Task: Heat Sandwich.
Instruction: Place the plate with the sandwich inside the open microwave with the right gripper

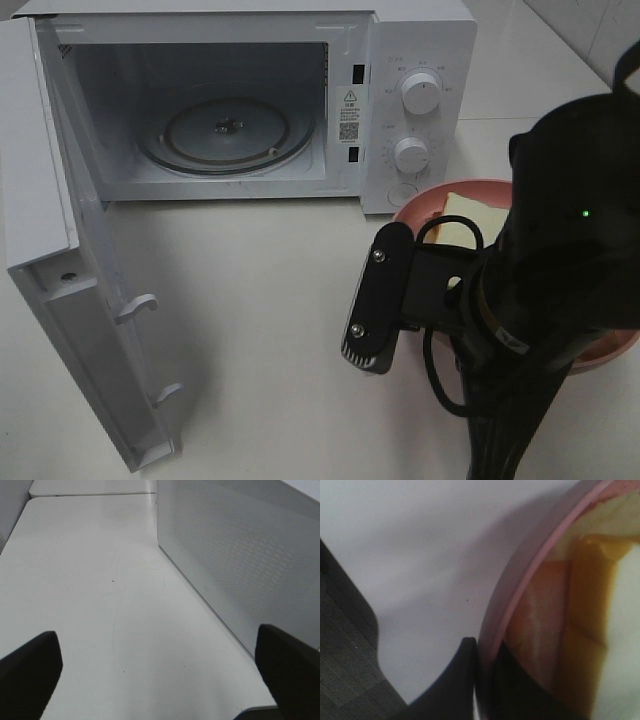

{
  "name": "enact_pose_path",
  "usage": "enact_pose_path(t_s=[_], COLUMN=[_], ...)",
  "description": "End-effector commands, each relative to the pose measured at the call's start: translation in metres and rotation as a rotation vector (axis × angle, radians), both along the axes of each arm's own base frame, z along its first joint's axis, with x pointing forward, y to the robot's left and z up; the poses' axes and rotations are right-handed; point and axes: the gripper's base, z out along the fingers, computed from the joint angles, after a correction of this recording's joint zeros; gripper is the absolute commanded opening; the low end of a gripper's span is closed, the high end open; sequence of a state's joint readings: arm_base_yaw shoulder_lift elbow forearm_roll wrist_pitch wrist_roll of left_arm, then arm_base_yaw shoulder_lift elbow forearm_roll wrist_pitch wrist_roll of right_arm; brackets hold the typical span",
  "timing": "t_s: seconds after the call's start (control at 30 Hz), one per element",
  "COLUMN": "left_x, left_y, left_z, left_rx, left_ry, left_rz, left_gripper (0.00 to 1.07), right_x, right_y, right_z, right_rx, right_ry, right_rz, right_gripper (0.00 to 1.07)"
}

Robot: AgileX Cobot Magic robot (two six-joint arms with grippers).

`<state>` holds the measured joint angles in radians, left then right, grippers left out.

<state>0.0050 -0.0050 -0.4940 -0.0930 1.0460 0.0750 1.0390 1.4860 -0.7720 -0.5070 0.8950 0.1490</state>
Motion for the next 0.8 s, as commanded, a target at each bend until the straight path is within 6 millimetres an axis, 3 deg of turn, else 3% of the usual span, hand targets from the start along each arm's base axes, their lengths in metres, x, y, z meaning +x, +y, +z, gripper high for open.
enact_pose_path(t_s=[0.03,0.8], left_x=[-0.002,-0.002], left_y=[0.0,0.0], left_z=[0.0,0.0], left_rx=[0.0,0.0], left_ry=[-0.022,-0.022], left_rz=[0.003,0.003], left_gripper=[0.98,0.98], right_x=[-0.004,-0.007], right_y=[0.005,0.018], right_z=[0.003,0.002], right_rx=[-0.025,-0.036], right_ry=[-0.015,0.021], right_rz=[0.115,0.484], right_gripper=[0.0,0.0])
